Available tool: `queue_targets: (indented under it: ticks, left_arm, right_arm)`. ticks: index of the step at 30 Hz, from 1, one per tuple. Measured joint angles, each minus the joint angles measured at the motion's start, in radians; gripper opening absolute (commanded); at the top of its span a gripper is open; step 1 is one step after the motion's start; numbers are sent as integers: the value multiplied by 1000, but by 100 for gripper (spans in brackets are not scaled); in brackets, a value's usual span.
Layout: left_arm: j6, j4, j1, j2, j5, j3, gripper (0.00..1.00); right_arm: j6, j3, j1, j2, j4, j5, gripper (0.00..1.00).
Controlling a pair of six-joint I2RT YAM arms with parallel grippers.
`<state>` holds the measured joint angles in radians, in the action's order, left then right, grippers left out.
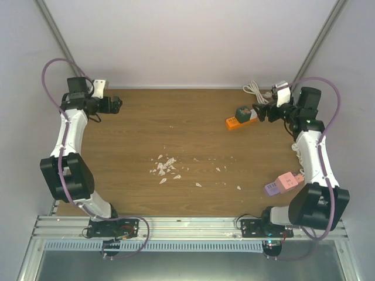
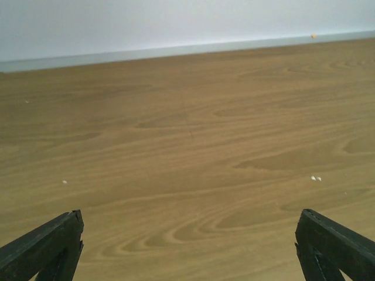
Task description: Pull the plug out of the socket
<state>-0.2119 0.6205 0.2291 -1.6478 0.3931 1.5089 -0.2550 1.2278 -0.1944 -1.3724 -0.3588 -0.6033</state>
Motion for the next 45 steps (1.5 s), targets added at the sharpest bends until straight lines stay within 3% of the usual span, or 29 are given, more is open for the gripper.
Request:
queue_targets:
  ticks: [12,23,31,37,45]
  left_arm:
    - [-53,22,-100,90,31,-91,99]
    - [-124,50,-172,97,90,-135,99]
    - [-142,50,-175,136,87,-180,99]
    - [-142,44,-176,156,66,-183,99]
    - [-140,42,-177,156,35,-183,99]
  right_arm:
    - [-238,20,45,42,-277,-15,100]
    - [-385,272,42,-254,-474,-33,100]
    - [-267,433,46,-473,-494,-55,100]
    - [-93,450,74,-530,-462,-45,100]
    - [17,502,90,-616,-423,0,100]
